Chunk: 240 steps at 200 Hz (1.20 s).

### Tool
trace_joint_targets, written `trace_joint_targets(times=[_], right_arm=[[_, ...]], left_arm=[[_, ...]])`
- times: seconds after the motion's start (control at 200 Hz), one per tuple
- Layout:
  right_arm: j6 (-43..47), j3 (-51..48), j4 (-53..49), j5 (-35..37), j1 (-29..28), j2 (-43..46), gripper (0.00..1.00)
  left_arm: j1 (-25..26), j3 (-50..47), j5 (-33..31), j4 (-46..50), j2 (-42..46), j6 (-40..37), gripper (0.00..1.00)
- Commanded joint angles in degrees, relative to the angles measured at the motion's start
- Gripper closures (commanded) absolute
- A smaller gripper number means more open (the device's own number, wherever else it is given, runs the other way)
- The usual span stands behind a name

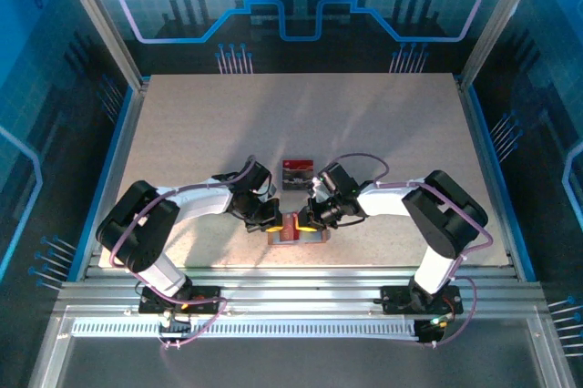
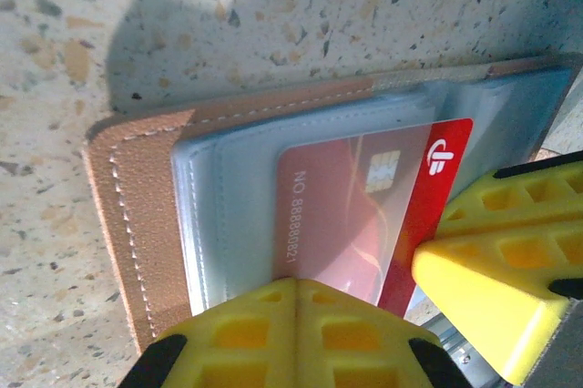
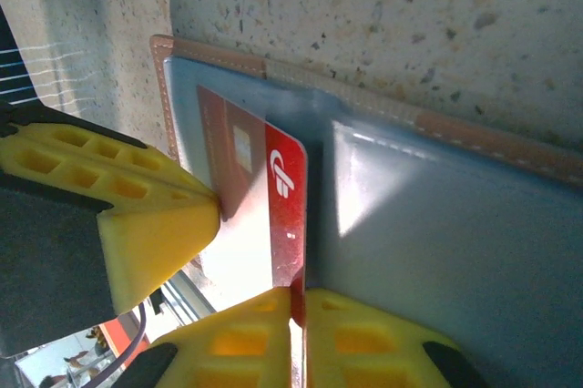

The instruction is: Take the credit cards out of the card holder

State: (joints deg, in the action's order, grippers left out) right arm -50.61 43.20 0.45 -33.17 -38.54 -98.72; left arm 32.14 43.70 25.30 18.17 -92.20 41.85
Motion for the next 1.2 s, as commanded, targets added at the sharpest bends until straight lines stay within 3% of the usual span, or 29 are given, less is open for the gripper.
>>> trace_joint_targets(times=[0.0,0.275,0.71,1.196], right_arm=[[0.6,-0.6,-2.3,0.8,0.7,2.7,0.92],[2.8,-0.9,-6.9,2.2,2.3,6.1,0.94],[10.6,5.0,-24.1,8.2,2.8,8.5,0.95],[11.6,6.8,-27.2,10.6,2.8,8.3,0.95]], left_arm=[[-0.4,-0.5,-0.2,2.7,0.1,-0.6,1.00],[-0.4,-0.3,-0.2,2.9,0.3,-0.8,1.00],[-0.4,-0.6,0.0,2.5,0.2,-0.6,1.00],[-0.4,-1.3,0.0,2.2,0.7,-0.4,1.00]])
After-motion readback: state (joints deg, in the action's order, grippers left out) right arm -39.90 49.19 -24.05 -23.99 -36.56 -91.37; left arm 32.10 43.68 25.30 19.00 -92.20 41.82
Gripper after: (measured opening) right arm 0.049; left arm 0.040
